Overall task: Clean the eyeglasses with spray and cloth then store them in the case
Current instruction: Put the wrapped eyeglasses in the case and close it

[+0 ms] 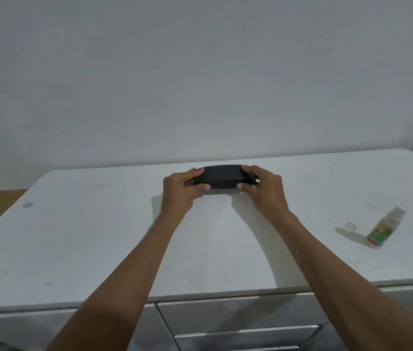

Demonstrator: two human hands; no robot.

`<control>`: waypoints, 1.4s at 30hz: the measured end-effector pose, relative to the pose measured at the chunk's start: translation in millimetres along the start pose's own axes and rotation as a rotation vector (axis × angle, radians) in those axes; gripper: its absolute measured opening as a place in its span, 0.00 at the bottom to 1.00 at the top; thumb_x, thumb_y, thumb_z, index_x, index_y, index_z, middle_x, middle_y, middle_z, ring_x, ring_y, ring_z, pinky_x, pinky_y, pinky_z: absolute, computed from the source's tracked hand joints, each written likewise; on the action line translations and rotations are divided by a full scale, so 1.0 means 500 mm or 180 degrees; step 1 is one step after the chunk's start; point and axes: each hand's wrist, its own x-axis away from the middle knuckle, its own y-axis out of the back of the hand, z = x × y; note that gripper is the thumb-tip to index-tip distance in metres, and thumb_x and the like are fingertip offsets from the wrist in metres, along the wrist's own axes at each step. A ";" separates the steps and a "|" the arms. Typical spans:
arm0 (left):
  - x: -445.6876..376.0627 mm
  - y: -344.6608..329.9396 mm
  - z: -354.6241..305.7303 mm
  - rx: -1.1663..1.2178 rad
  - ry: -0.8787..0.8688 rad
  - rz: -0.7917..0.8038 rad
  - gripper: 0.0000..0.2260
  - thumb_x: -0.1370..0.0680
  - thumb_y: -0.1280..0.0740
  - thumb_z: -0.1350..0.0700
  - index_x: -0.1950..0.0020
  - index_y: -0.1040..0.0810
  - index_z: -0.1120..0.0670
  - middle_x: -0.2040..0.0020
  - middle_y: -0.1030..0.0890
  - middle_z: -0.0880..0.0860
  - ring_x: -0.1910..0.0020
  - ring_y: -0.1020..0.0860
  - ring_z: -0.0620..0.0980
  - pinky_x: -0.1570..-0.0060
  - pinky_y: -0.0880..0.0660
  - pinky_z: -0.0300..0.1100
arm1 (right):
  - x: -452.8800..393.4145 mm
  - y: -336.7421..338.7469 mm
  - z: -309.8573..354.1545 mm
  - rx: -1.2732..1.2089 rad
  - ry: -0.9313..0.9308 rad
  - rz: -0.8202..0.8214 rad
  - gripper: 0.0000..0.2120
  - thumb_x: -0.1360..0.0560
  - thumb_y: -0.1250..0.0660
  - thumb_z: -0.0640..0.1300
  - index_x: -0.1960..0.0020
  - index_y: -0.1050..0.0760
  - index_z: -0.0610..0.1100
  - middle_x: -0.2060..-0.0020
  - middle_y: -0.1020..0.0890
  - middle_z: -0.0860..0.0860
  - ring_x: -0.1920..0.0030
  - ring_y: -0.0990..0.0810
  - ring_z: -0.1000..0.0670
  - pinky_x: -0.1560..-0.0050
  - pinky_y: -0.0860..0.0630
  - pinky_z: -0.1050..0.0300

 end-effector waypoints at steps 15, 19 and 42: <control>-0.190 -0.061 0.078 -0.0458 -0.0033 -0.0023 0.22 0.32 0.19 0.64 0.39 0.15 0.58 0.43 0.14 0.55 0.46 0.16 0.50 0.43 0.24 0.32 | -0.198 -0.089 -0.066 0.0293 0.0046 0.0054 0.18 0.25 0.26 0.38 0.36 0.21 0.45 0.51 0.21 0.56 0.50 0.23 0.52 0.50 0.31 0.63; -0.191 -0.060 0.081 -0.0436 0.0017 -0.0001 0.22 0.32 0.19 0.64 0.39 0.15 0.57 0.43 0.14 0.53 0.45 0.16 0.50 0.41 0.23 0.36 | -0.201 -0.088 -0.071 0.0362 0.0117 0.0046 0.16 0.26 0.26 0.39 0.39 0.21 0.45 0.53 0.20 0.56 0.53 0.24 0.52 0.58 0.35 0.71; 0.162 -0.316 -0.245 -0.0493 -0.0842 0.1350 0.15 0.27 0.21 0.58 0.41 0.15 0.54 0.48 0.14 0.53 0.47 0.17 0.50 0.44 0.23 0.42 | 0.099 0.366 0.119 0.1027 0.0429 -0.1455 0.11 0.22 0.31 0.39 0.41 0.18 0.46 0.50 0.14 0.49 0.49 0.17 0.48 0.46 0.20 0.48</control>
